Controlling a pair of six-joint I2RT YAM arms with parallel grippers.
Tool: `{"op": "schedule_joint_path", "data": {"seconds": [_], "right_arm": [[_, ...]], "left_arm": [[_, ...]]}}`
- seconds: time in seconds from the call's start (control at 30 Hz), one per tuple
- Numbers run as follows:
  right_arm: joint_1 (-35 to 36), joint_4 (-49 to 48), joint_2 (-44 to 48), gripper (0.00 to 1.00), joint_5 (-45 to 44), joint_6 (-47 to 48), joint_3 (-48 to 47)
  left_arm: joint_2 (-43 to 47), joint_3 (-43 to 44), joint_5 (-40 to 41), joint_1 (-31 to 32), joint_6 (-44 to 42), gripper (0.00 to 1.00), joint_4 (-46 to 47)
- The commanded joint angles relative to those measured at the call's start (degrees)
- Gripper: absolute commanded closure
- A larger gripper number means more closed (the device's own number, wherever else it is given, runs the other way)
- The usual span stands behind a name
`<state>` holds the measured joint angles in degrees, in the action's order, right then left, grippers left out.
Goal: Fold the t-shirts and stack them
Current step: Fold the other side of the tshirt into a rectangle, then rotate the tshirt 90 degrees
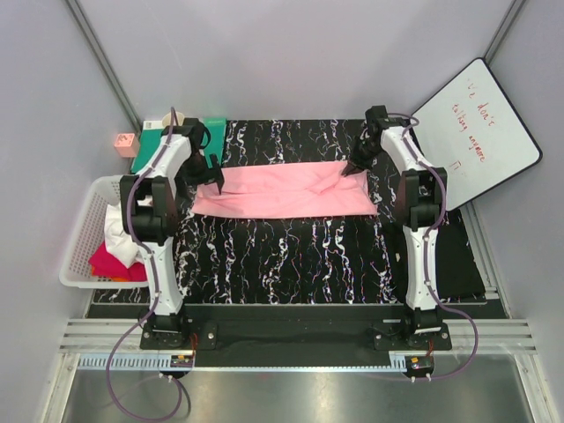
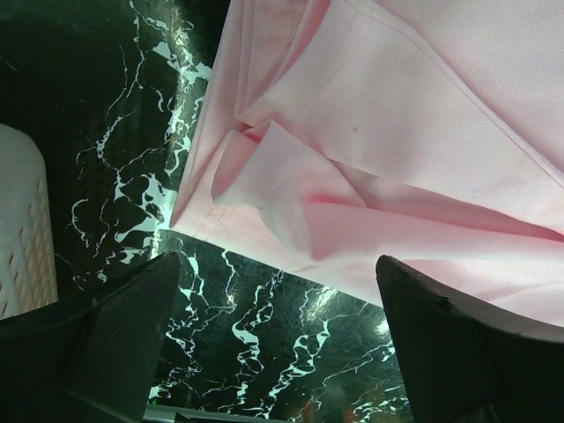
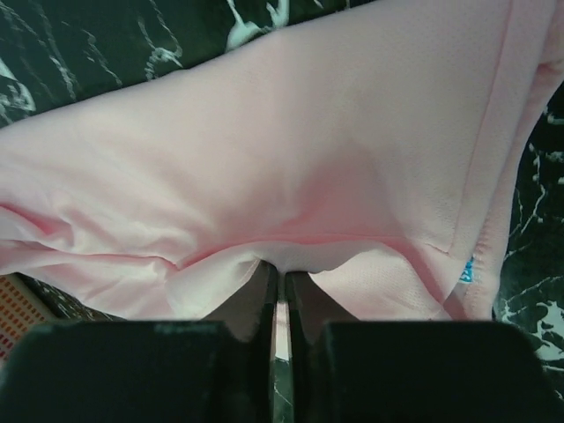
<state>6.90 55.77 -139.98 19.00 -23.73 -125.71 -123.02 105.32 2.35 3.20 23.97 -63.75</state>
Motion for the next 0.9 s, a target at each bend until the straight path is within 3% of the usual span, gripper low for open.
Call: {"op": "schedule_joint_path", "data": {"seconds": [0.0,0.03,0.1,0.13,0.23,0.4,0.43,0.47,0.5,0.53,0.57,0.7,0.87], "right_arm": [[-1.4,-0.9,-1.9,0.71,3.7,-2.6,-8.5],[-1.4,-1.2,-2.1,0.43,3.9,-3.0,-10.8],[-1.4,-3.8,-0.8,0.2,5.9,-2.8,-11.7],[-1.4,-5.1,0.3,0.01,6.1,-2.6,-10.8],[-1.4,-9.9,6.3,0.0,7.4,0.2,-6.1],[-1.3,-9.9,13.8,0.0,12.6,4.6,5.5],[-1.2,-10.0,14.7,0.02,13.4,5.6,10.6],[-0.7,-9.9,16.3,0.26,14.5,6.4,13.1],[-0.4,-9.9,17.1,0.44,16.0,6.8,15.5],[0.0,-10.0,17.9,0.77,16.1,7.0,20.2],[0.4,-10.1,19.1,1.0,16.2,7.0,22.3],[5.0,-10.2,20.5,1.0,12.9,8.9,29.3],[7.4,-10.3,16.6,1.0,9.5,8.1,28.4]], "left_arm": [[7.4,1.6,-1.6,-0.3,-1.4,0.01,0.9],[8.1,1.4,-2.0,-0.3,-2.0,0.01,1.0],[9.8,0.0,-3.4,-0.2,-2.8,0.01,1.5],[10.5,-0.5,-3.8,-0.2,-3.4,0.01,1.6],[13.6,-3.7,-4.7,-0.2,-4.5,0.01,3.2],[16.6,-7.9,-6.0,-0.2,-5.7,0.01,4.4],[16.8,-8.4,-6.1,-0.2,-5.7,0.01,4.5],[16.8,-9.1,-6.4,-0.2,-5.7,0.01,4.3],[16.7,-9.3,-6.4,-0.2,-5.8,0.01,4.3],[16.7,-9.5,-6.5,-0.2,-5.8,0.01,4.3],[16.6,-9.9,-6.5,-0.2,-5.7,0.01,4.4],[16.1,-10.0,-6.7,0.0,-5.7,0.01,4.5],[16.2,-10.7,-6.5,0.1,-5.9,0.01,4.5]]}}
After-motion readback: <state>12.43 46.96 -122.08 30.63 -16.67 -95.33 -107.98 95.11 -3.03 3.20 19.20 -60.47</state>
